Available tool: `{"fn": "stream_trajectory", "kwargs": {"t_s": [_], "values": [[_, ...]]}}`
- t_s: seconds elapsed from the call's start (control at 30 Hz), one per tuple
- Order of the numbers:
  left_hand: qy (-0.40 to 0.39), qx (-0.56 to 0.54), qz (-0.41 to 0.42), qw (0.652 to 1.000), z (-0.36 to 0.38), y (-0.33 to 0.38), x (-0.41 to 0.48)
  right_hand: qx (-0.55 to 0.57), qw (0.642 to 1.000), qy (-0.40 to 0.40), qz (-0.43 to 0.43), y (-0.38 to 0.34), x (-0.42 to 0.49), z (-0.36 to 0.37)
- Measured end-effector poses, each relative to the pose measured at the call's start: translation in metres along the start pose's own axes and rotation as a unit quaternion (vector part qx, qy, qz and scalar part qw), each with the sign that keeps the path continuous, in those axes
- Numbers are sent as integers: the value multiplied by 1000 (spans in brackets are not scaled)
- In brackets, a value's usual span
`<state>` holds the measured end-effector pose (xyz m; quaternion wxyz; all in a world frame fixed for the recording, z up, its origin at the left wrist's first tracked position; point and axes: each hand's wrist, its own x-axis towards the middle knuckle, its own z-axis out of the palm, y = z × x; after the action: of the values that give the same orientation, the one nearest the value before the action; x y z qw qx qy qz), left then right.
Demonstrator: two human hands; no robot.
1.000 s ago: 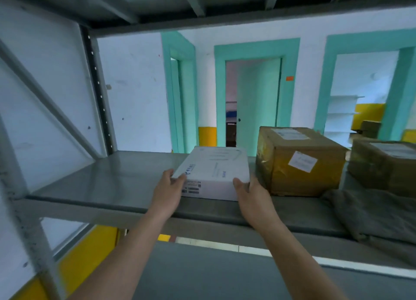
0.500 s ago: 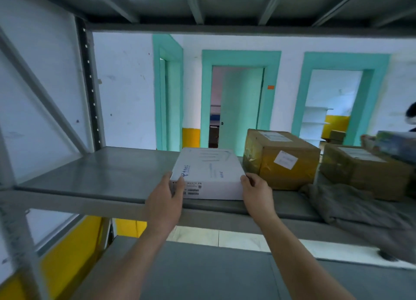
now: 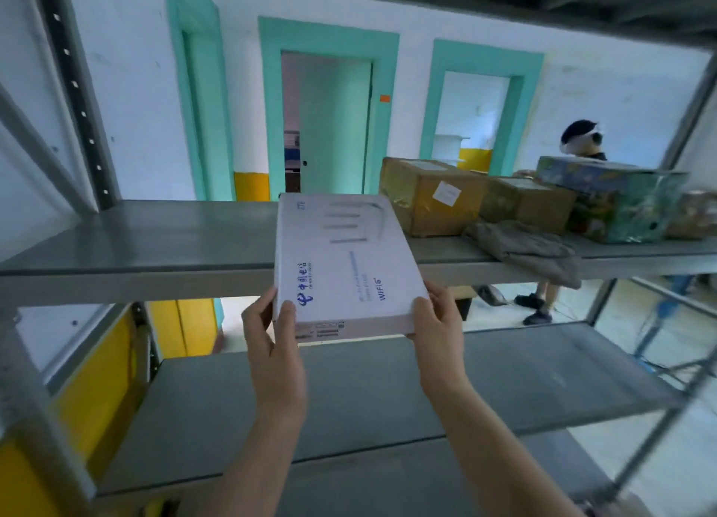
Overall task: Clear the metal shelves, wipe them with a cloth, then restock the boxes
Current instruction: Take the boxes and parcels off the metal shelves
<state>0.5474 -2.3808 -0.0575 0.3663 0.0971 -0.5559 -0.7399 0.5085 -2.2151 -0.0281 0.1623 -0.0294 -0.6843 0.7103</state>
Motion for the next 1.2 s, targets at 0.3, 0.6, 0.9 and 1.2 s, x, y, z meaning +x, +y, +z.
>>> {"fn": "stream_trajectory", "kwargs": {"t_s": [0.3,0.6,0.9,1.2], "values": [[-237,23,-323,916,-64,-27,-84,-16,987,14,156,67,-101,-108],[-274,147,-498,809,-31,-106,-262,-81,935,79,336,134,-208,-278],[-443,219,-481,724,76,-151,-485,-17,882,236,408,171,-355,-528],[-584,286,-493,578,172,-169,-698,54,817,374,436,173,-468,-705]]}}
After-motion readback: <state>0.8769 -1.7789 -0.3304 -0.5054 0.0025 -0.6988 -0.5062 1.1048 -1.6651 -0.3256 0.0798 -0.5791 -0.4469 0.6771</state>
